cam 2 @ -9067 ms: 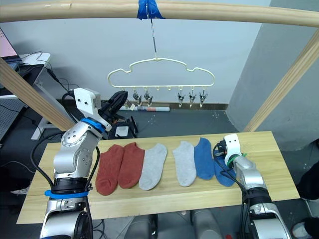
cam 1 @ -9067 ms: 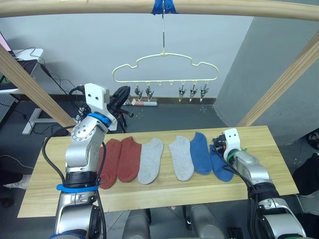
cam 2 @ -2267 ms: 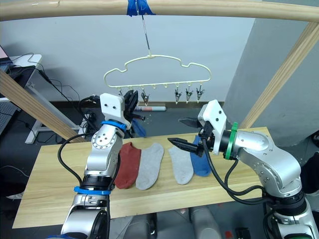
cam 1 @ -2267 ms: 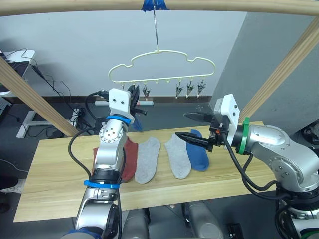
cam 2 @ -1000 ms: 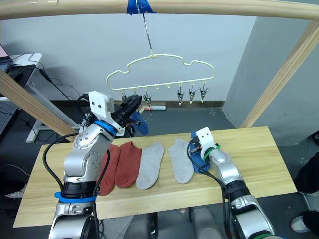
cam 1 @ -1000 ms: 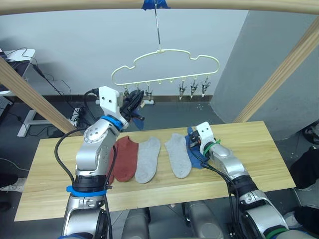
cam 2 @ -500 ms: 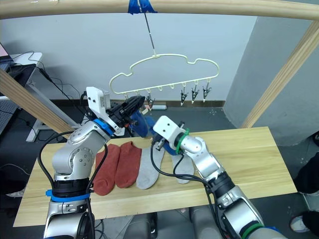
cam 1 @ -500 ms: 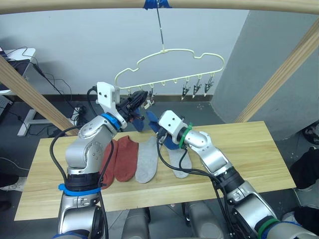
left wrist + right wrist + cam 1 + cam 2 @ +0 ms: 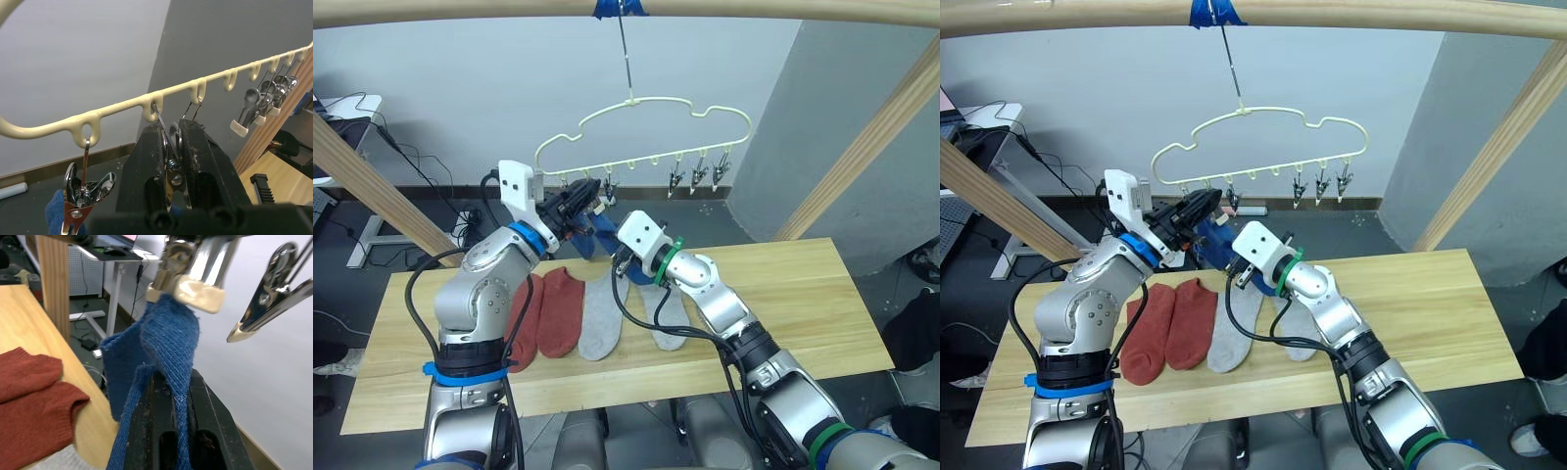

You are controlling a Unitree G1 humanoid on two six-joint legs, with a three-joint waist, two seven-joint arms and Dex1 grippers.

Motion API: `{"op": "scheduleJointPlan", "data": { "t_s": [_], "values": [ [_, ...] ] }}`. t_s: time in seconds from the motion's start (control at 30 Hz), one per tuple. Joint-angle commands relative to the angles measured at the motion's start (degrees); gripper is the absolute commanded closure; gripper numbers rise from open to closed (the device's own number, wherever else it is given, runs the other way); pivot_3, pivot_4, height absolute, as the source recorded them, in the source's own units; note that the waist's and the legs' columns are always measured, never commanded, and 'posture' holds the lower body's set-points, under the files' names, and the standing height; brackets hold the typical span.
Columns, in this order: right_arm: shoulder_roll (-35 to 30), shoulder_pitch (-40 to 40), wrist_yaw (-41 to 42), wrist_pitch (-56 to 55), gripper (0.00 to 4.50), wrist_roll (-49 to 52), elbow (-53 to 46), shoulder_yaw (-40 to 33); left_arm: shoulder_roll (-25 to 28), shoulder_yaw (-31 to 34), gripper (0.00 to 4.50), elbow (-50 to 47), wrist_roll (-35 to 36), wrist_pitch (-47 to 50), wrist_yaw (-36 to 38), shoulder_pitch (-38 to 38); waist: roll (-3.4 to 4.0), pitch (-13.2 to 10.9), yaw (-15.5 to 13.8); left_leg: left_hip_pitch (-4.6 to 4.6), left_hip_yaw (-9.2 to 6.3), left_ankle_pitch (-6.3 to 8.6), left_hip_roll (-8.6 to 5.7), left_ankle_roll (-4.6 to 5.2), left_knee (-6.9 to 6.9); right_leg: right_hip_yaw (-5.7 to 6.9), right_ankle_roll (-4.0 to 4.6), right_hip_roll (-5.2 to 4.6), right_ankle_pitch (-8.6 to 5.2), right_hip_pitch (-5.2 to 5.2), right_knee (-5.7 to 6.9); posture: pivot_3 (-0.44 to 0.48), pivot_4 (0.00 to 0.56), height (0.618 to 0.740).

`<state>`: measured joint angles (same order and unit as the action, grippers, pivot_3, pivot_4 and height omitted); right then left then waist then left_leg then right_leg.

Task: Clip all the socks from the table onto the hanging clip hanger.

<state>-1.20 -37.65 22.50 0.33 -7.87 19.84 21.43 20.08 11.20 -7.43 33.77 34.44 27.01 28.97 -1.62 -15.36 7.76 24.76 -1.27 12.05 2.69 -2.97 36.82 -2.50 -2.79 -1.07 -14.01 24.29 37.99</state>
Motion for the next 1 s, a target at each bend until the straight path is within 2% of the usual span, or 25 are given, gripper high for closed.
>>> {"op": "scheduleJointPlan", "data": {
  "t_s": [0.03,0.57,0.6,0.9,1.0],
  "values": [
    [1.0,0.2,-0.3,-1.7,4.50,0.5,-1.9,-1.0,0.5,0.7,4.32,-2.9,1.0,-0.8,0.3,1.1,0.00,0.0,0.0,0.00,0.00,0.00,0.00,0.00,0.00,0.00,0.00,0.00,0.00,0.00,0.00,-0.182,0.244,0.740],
    [4.9,-3.1,-1.4,-3.7,4.50,0.9,2.1,-2.3,-0.3,1.9,4.32,-4.2,2.6,1.9,-1.4,-0.2,0.00,0.0,0.0,0.00,-0.01,0.00,0.00,0.00,0.02,0.00,0.02,0.00,0.01,0.00,0.02,-0.173,0.241,0.740],
    [4.9,-3.2,-1.5,-3.8,4.50,0.9,2.3,-2.5,-0.1,1.9,3.59,-4.2,2.6,1.8,-1.4,-0.3,0.00,0.0,0.0,0.00,-0.01,0.00,0.01,0.00,0.01,0.01,0.02,0.00,0.01,0.00,0.02,-0.172,0.240,0.740],
    [5.6,-3.6,-1.4,-4.4,4.50,0.9,2.9,-3.0,0.5,1.5,0.87,-4.2,2.4,1.7,-0.9,-1.1,0.00,0.0,0.0,-0.01,-0.01,0.00,0.01,0.00,0.03,0.01,0.03,0.00,0.02,0.00,0.06,-0.172,0.239,0.740],
    [5.9,-3.5,-0.7,-4.2,4.50,1.4,2.6,-2.9,0.9,1.5,0.87,-4.5,2.5,1.8,-0.5,-1.6,0.00,0.0,0.0,0.00,-0.01,0.00,0.00,0.00,0.03,0.00,0.03,0.00,0.02,0.00,0.06,-0.172,0.239,0.740]
  ]
}}
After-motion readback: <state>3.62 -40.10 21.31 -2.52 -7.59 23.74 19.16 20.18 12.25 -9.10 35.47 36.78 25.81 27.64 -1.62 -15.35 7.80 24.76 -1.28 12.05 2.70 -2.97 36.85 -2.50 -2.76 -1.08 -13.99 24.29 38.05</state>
